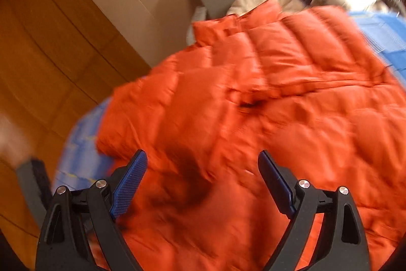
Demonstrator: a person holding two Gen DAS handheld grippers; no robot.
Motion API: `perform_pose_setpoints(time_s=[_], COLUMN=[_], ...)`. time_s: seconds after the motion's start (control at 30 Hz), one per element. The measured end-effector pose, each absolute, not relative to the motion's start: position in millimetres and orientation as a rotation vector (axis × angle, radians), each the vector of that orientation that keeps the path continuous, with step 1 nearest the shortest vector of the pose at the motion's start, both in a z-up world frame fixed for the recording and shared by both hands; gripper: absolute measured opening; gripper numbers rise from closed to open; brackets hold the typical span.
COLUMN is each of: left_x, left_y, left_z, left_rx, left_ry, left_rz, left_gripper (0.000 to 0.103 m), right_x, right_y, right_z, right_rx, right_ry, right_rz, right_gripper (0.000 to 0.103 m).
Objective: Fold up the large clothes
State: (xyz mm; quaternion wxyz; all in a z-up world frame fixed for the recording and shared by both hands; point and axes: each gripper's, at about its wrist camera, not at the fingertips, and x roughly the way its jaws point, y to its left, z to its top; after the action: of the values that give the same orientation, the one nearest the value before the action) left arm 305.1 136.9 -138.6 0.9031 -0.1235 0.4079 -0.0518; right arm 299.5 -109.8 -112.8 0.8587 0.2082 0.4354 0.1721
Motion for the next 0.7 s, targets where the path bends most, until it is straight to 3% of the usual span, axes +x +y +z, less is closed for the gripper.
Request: perform_pose_setpoints(time_s=[0.07,0.13,0.17,0.2,0.43,0.7], left_x=[307.9,311.8,313.0,314.1,324.4,348.3], left_y=[139.1,141.6,142.9,145.2,144.7,134.0], left_z=[-137.7,-137.6,-136.7,-135.5,-126.6,-112.8], left_rx=[-0.259,-0.264,-0.268,-0.269,-0.255,-0.255], left_ry=[0.842,0.844,0.844,0.839,0.816,0.789], left_rz=[-0.107,-0.1,-0.098,-0.094,-0.097,-0.099], left_gripper=[0.054,0.054,0.054,0.054,0.055,0.055], right_x=[319.1,334.8,342.6,346.8,349.3,377.1], right_y=[-98.7,-85.8,-80.2,-76.2,-108.9,-183.0], right_z=[-118.1,-124.4,-128.0,-126.1,-66.2,-81.4], right_rx=[0.468,0.455,0.444,0.417,0.253,0.199], right_ry=[0.946,0.982,1.008,1.009,0.761,0.778], right_rz=[0.379,0.363,0.364,0.362,0.223,-0.015], right_gripper=[0.084,0.056,0.027,0.015,0.008,0.008])
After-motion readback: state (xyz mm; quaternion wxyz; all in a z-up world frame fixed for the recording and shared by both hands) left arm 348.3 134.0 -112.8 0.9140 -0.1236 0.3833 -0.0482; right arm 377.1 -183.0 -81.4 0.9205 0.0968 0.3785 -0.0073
